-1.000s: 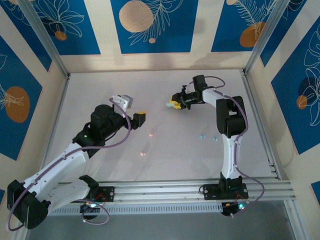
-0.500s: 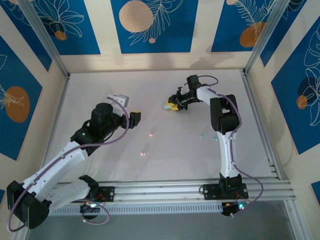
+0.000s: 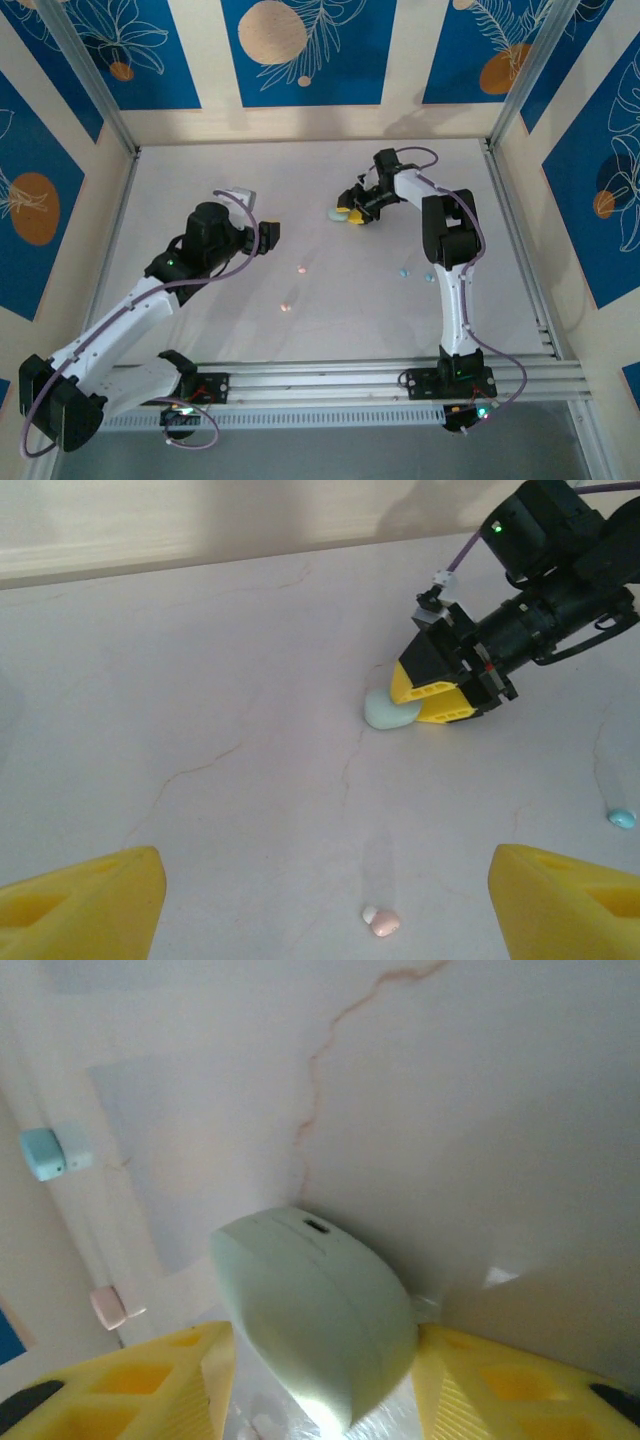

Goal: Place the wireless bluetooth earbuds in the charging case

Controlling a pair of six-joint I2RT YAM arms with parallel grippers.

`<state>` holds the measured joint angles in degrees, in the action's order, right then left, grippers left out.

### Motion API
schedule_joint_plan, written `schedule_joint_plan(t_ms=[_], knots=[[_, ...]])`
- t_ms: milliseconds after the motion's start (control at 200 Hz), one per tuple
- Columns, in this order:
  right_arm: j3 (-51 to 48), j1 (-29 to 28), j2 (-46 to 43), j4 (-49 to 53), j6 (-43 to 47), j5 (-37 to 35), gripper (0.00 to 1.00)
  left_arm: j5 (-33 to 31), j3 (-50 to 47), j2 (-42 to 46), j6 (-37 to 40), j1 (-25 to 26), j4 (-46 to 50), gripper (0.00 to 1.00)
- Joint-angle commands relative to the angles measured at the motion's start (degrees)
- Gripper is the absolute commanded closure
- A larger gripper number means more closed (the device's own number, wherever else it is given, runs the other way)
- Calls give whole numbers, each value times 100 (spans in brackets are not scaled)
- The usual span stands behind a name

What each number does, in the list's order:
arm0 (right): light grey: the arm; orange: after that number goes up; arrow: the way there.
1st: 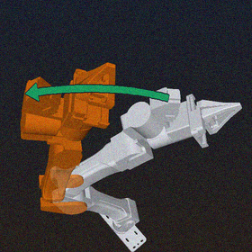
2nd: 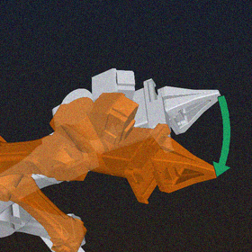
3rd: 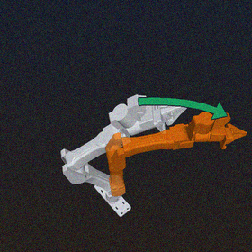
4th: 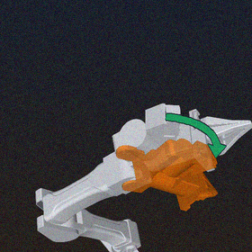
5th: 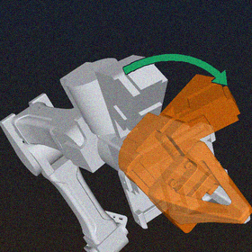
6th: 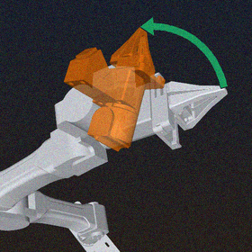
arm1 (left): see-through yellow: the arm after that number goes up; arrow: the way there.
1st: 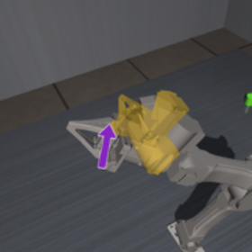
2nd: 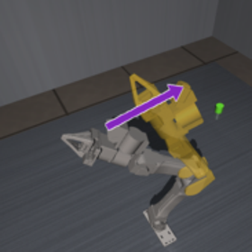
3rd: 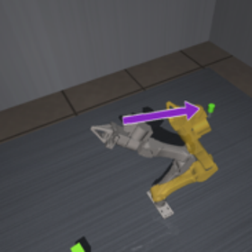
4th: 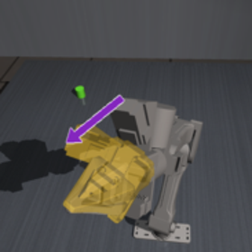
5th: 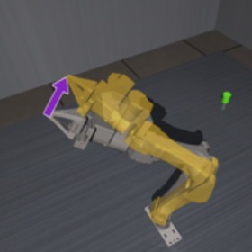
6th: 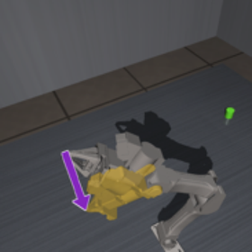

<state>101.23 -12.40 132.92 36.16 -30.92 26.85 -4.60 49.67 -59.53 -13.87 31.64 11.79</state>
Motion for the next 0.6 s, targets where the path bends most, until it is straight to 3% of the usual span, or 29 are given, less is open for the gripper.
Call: schedule_joint_plan(t_ms=[0, 195, 400, 595], knots=[[-27, 107, -502, 533, 319, -559, 48, -26, 259, -124, -266, -120, 241, 16], [-497, 125, -1482, 560, 598, -825, 46, -33, 448, -423, -1063, -639, 1062, 16], [-1410, 25, -2829, 309, 676, -666, 46, -175, -277, -154, -2157, -1802, 1716, 15], [-2054, -171, -3665, 245, 757, -395, 46, -81, -923, 28, -1749, -3277, 2020, 11]])
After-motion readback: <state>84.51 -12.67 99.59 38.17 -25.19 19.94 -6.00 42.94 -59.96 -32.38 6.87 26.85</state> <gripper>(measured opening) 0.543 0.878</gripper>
